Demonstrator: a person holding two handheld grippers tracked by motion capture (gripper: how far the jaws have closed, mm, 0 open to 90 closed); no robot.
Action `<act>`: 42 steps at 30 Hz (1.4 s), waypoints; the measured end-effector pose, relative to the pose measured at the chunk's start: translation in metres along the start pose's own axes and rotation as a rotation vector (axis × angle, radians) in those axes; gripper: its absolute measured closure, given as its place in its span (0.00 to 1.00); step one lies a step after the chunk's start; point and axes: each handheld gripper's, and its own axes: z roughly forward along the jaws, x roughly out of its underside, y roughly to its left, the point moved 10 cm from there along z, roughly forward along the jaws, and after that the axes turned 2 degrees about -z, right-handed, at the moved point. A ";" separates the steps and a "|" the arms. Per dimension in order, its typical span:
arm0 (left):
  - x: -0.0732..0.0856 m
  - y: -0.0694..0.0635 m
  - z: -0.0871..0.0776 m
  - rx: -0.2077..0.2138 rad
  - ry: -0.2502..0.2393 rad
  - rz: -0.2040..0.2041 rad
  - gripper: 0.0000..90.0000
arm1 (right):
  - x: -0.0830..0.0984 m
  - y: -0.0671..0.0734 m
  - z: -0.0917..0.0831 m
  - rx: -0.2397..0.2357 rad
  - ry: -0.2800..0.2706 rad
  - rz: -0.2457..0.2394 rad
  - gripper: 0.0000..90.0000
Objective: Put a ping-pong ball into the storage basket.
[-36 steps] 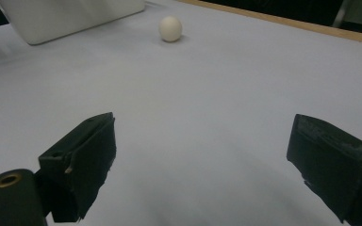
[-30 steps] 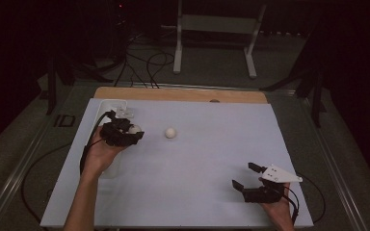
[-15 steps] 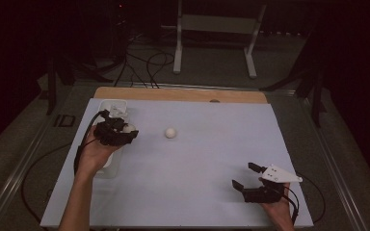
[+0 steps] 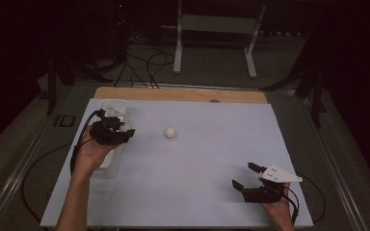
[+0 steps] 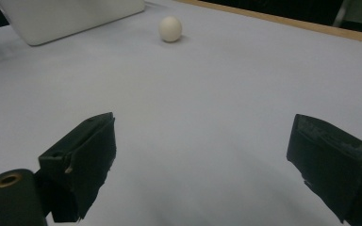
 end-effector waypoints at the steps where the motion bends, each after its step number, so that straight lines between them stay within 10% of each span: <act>1: 0.001 0.001 0.000 -0.005 0.001 -0.003 0.57 | 0.000 0.000 0.000 0.000 0.001 0.001 0.09; 42: 0.018 0.035 -0.006 -0.062 0.013 -0.046 0.57 | 0.000 0.000 0.000 0.003 0.002 0.005 0.09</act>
